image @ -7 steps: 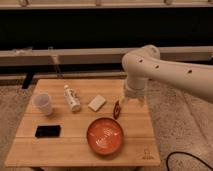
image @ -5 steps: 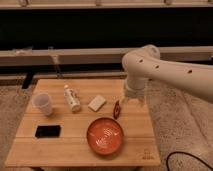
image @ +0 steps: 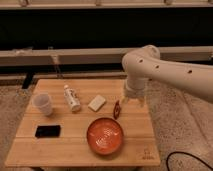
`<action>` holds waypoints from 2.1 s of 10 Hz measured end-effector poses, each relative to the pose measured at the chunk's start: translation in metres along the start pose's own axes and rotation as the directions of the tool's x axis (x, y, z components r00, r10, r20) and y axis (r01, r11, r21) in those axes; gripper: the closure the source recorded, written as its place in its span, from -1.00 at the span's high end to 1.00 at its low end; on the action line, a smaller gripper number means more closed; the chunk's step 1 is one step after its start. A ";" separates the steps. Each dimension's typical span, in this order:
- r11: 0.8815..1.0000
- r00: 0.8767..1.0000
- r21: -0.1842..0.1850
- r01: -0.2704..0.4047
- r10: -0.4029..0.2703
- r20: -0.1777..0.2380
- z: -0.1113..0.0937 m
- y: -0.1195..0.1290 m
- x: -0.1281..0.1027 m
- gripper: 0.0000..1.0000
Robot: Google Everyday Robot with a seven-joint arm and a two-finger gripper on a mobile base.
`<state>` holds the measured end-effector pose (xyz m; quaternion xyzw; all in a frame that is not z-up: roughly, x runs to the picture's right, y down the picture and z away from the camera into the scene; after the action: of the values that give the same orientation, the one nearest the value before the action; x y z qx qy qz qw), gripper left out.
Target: Move the arm in a circular motion
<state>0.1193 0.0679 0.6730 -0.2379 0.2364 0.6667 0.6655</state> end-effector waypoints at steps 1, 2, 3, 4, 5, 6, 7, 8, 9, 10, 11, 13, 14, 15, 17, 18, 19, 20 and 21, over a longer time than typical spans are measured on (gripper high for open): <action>1.000 1.000 0.000 0.000 0.000 0.000 0.000 0.000 0.000 0.30; 1.000 1.000 0.000 0.000 0.000 0.000 0.000 0.000 0.000 0.30; 1.000 1.000 0.000 0.000 0.000 0.000 0.000 0.000 0.000 0.30; 1.000 1.000 0.000 0.000 0.000 0.000 0.000 0.000 0.000 0.30; 1.000 1.000 0.000 0.000 0.000 0.000 0.000 0.000 0.000 0.30; 1.000 1.000 0.000 0.000 0.000 0.000 0.000 0.000 0.000 0.30; 1.000 1.000 0.000 0.000 0.000 0.000 0.000 0.000 0.000 0.30; 1.000 1.000 0.000 0.000 0.000 0.000 0.000 0.000 0.000 0.30; 1.000 1.000 0.000 0.000 0.000 0.000 0.000 0.000 0.000 0.30; 1.000 1.000 0.000 0.001 -0.001 -0.002 0.000 0.001 -0.002 0.30; 1.000 1.000 0.006 0.015 -0.015 -0.001 0.002 0.004 -0.011 0.30; 0.999 0.999 0.009 0.051 -0.051 -0.003 0.004 0.025 -0.034 0.30; 0.998 0.998 0.013 0.060 -0.060 -0.003 0.005 0.028 -0.041 0.30; 0.997 0.997 0.016 0.075 -0.075 -0.004 0.005 0.033 -0.049 0.30; 0.996 0.996 0.025 0.090 -0.090 -0.005 0.007 0.039 -0.057 0.30; 0.994 0.994 0.028 0.107 -0.107 -0.007 0.008 0.050 -0.065 0.30; 0.991 0.992 0.028 0.128 -0.128 -0.008 0.009 0.067 -0.076 0.30; 0.990 0.991 0.032 0.137 -0.137 -0.008 0.010 0.076 -0.083 0.30; 0.989 0.989 0.034 0.147 -0.147 -0.009 0.011 0.079 -0.087 0.30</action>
<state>0.0403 0.0067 0.7364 -0.2452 0.2321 0.6109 0.7161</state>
